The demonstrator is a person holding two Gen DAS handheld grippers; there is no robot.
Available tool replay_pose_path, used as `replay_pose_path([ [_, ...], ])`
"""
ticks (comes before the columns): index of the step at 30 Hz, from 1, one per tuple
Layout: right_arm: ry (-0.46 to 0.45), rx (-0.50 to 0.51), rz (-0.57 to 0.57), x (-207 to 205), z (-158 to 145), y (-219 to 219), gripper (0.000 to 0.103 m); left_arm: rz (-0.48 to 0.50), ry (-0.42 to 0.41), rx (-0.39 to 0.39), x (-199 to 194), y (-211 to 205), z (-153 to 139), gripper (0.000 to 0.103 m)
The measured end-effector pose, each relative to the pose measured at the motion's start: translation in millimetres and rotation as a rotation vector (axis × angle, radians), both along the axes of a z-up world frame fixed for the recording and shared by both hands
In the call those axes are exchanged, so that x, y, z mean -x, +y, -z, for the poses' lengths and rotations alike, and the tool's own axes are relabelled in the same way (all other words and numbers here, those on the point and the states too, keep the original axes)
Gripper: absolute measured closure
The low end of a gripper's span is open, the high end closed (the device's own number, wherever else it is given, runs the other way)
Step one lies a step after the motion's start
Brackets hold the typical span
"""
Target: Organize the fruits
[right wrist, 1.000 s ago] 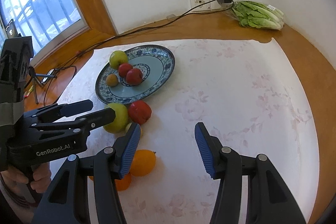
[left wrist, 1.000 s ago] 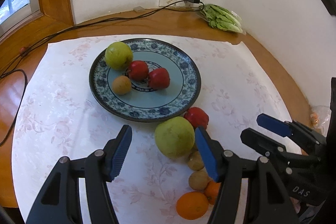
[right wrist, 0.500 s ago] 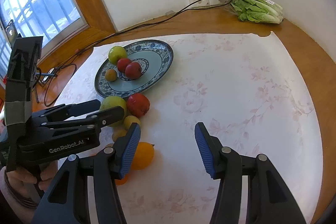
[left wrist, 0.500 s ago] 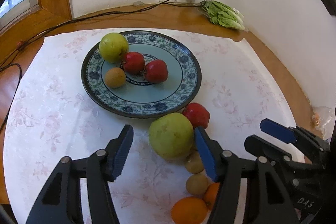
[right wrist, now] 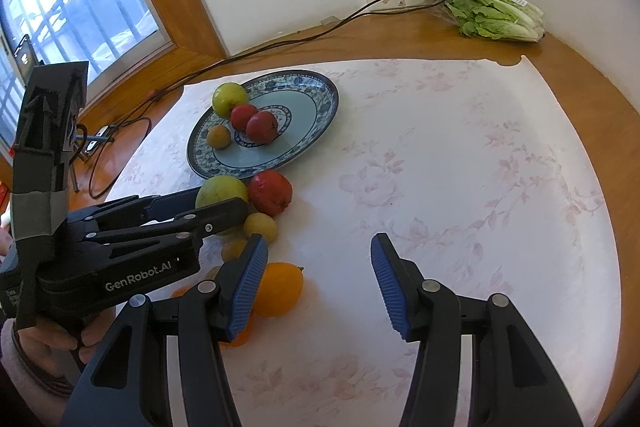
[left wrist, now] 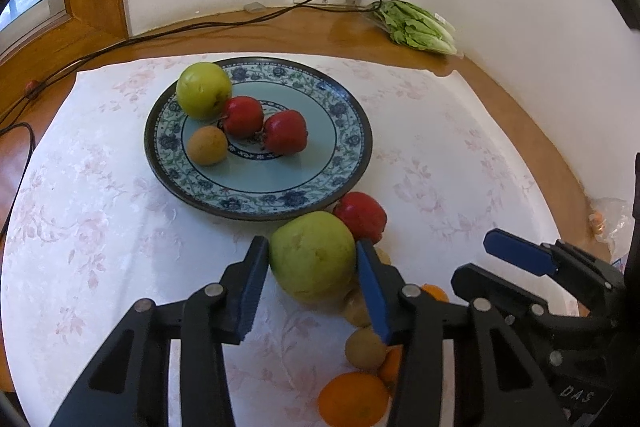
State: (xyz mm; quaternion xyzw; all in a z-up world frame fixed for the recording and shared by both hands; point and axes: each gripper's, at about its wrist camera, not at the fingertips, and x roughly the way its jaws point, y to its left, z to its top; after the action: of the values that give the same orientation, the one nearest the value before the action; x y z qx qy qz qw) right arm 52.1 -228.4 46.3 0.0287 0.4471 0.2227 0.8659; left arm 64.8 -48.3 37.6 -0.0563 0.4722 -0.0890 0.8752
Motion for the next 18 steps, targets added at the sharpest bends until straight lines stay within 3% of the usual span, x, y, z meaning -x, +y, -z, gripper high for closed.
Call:
replay_pose_path([
  [12,0.023,-0.017,-0.044,12.3,3.5,9.4,0.049,-0.043,-0.023,-0.01,11.2,18.3,-7.1,0.056],
  [18,0.034,-0.013,-0.069,18.5,6.1,15.7,0.059,-0.064,-0.027,-0.007,14.3,25.7,-7.8,0.056],
])
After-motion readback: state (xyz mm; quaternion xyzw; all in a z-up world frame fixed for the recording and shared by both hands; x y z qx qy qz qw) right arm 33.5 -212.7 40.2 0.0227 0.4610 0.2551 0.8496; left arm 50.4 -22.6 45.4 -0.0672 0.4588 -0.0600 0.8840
